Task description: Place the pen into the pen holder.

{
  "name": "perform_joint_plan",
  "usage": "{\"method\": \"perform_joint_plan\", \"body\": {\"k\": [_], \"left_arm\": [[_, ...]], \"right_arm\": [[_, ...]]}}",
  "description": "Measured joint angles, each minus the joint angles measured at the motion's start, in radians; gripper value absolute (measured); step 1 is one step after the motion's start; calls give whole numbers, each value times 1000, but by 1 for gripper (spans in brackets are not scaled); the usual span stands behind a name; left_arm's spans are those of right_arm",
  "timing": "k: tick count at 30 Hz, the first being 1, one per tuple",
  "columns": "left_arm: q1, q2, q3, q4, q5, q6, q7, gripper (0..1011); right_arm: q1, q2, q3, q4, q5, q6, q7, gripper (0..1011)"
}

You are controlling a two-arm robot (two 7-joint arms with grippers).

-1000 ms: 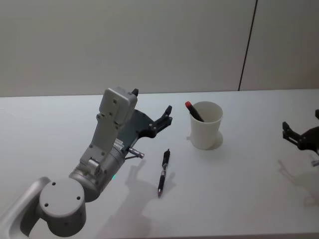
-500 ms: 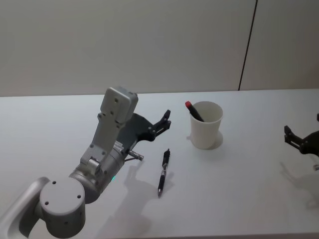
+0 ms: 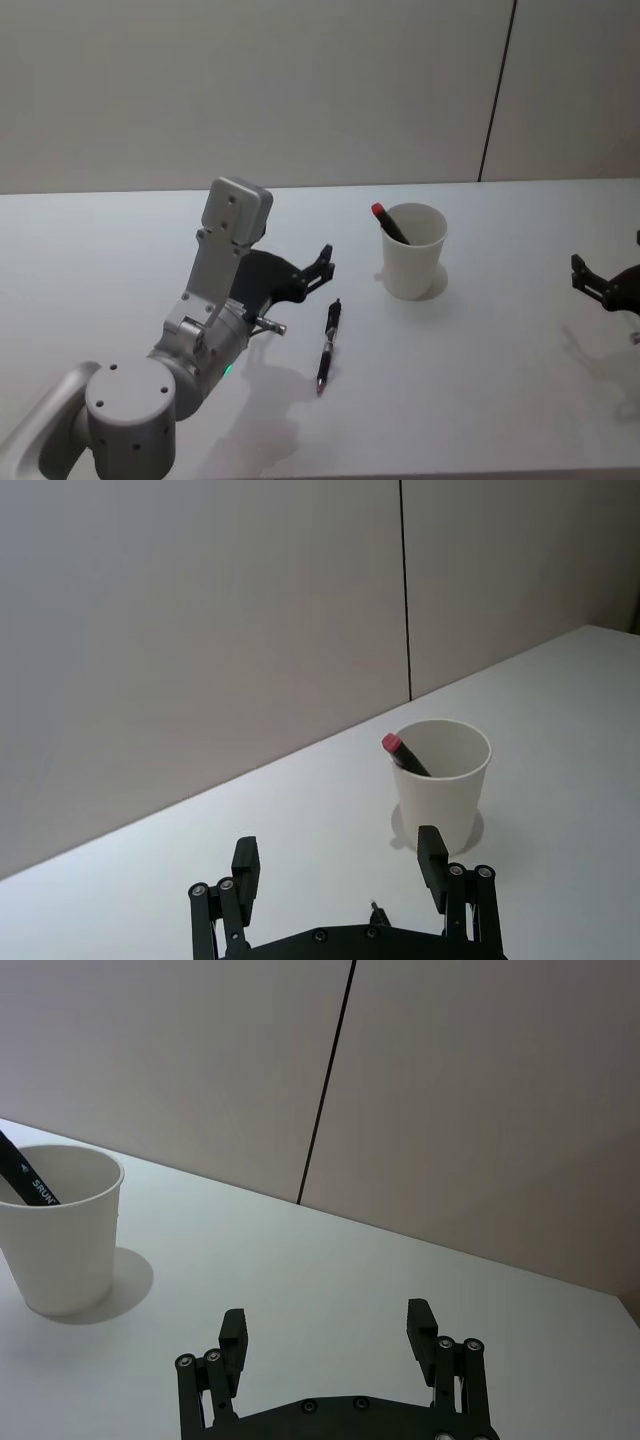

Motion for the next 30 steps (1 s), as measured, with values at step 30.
{"method": "perform_joint_plan", "body": {"k": [30], "left_arm": [[-30, -81, 9, 116, -103, 219, 3, 1004]], "right_arm": [[-2, 1, 0, -2, 0, 1, 0, 1001]]}}
